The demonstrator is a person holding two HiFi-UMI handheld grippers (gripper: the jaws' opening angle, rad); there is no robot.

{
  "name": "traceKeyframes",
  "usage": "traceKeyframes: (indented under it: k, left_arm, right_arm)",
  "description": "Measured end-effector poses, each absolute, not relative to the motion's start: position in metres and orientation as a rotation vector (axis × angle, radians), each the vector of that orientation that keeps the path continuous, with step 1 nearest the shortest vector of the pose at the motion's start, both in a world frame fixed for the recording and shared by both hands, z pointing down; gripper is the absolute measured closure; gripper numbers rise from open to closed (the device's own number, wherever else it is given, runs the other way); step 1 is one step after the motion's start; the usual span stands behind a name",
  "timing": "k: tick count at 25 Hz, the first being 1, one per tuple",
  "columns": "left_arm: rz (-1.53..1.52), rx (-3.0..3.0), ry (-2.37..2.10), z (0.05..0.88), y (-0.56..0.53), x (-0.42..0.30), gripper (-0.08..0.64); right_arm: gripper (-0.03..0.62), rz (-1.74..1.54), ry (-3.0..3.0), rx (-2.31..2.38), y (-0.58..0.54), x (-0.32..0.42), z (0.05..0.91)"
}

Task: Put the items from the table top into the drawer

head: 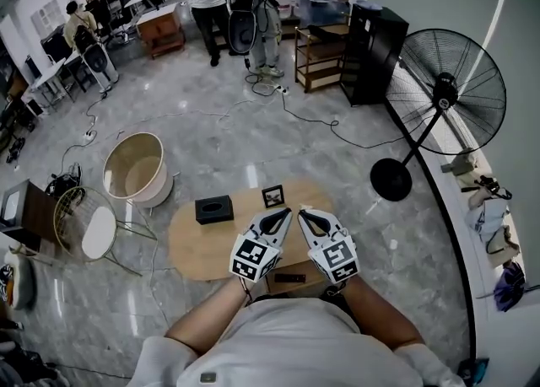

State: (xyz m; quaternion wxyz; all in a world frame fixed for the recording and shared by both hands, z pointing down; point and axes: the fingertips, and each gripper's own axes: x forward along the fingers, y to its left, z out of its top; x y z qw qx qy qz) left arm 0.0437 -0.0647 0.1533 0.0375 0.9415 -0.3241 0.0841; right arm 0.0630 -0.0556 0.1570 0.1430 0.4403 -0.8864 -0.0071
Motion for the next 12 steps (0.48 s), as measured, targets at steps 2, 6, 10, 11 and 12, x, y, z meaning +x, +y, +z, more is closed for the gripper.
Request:
traceKeyframes:
  k: [2, 6, 10, 11, 12]
  left_arm:
    - [0.261, 2.879, -1.006, 0.157, -0.072, 0.047, 0.551]
    - [0.262, 2.850, -1.052, 0.162, -0.088, 0.060, 0.551]
    - [0.268, 2.792, -1.132, 0.165, -0.107, 0.074, 0.551]
    - [0.270, 2.774, -1.153, 0.166, -0.113, 0.078, 0.551]
    - [0.271, 2.759, -1.173, 0.168, -0.118, 0.083, 0.551]
  right_arm:
    - [0.565, -0.020, -2.563, 1.261, -0.064, 0.067, 0.160]
    - [0.565, -0.030, -2.580, 1.223, -0.083, 0.083, 0.160]
    - [0.565, -0.029, -2.608, 1.140, -0.104, 0.101, 0.162]
    - [0.565, -0.025, -2.611, 1.109, -0.110, 0.106, 0.165]
    - [0.565, -0.022, -2.615, 1.078, -0.116, 0.111, 0.168]
